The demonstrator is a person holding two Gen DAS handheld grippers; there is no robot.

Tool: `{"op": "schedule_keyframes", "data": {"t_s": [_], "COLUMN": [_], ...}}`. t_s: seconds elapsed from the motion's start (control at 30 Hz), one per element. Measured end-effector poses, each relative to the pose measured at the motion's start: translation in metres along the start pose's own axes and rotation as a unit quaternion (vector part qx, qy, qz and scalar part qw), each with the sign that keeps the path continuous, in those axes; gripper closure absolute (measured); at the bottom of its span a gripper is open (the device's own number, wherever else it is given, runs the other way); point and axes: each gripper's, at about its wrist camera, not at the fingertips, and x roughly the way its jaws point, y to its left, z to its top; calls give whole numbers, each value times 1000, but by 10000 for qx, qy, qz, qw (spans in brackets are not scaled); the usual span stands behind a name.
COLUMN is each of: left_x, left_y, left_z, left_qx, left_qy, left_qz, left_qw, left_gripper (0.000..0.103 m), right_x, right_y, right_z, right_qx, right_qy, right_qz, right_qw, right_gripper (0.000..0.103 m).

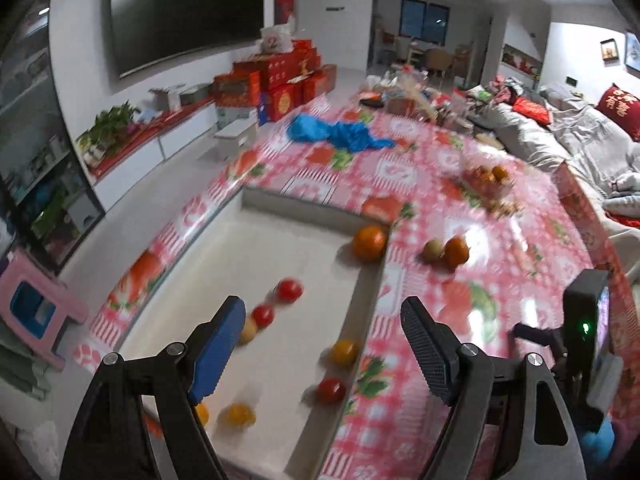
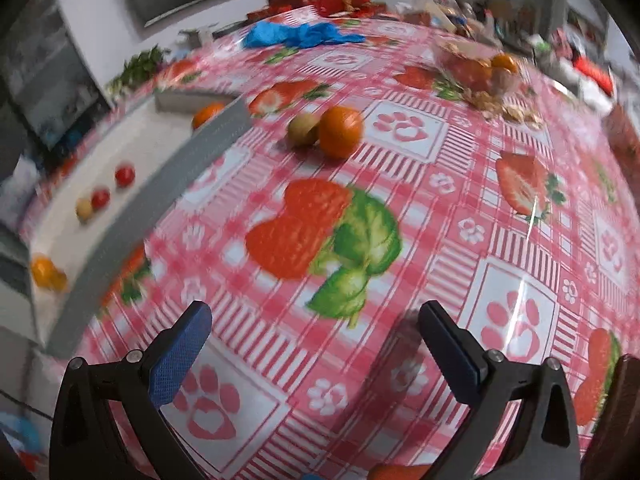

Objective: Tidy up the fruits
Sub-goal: 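Grasp a mandarin orange beside the kiwi with the right gripper, then lift the orange with the right gripper while the left gripper grasps the kiwi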

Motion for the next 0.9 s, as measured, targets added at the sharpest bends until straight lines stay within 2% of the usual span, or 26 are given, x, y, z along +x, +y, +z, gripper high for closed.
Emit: {"op": "schedule_keyframes", "data": {"t_s": [0.17, 0.3, 0.37, 0.53, 0.6, 0.63, 0.67, 0.8, 0.9], "left_x": [-6, -9, -14, -28, -28, -27, -24, -10, 10], "left_y": [-7, -6, -5, 3, 6, 8, 9, 4, -16], "left_z": [22, 35, 41, 55, 57, 58, 58, 58, 55], "left_qx": [-92, -115, -88, -4, 39, 57, 71, 129, 384], "left_qy": [-141, -136, -206, -385, -398, -387, -362, -200, 1], "left_qz": [-280, -350, -355, -240, -150, -110, -72, -32, -119], "left_qw": [9995, 9992, 9991, 9990, 9991, 9992, 9993, 9997, 9992], "left_gripper": [22, 22, 22, 22, 22, 22, 22, 22, 22], "right_x": [-6, 8, 17, 49, 51, 53, 54, 51, 41], "right_y": [-15, -17, -15, -20, -22, -22, -24, -32, -43], "right_z": [34, 62, 72, 87, 87, 88, 88, 82, 72], "right_qx": [451, 682, 718, 1056, 1128, 1148, 1187, 1223, 1258], "right_qy": [-204, -233, -228, -112, -238, -217, -222, -268, -271], "right_qz": [181, 286, 319, 447, 478, 527, 657, 708, 719], "right_qw": [9986, 9970, 9966, 9933, 9922, 9918, 9905, 9896, 9891], "right_gripper": [1, 3, 15, 33, 42, 48, 66, 66, 66]}}
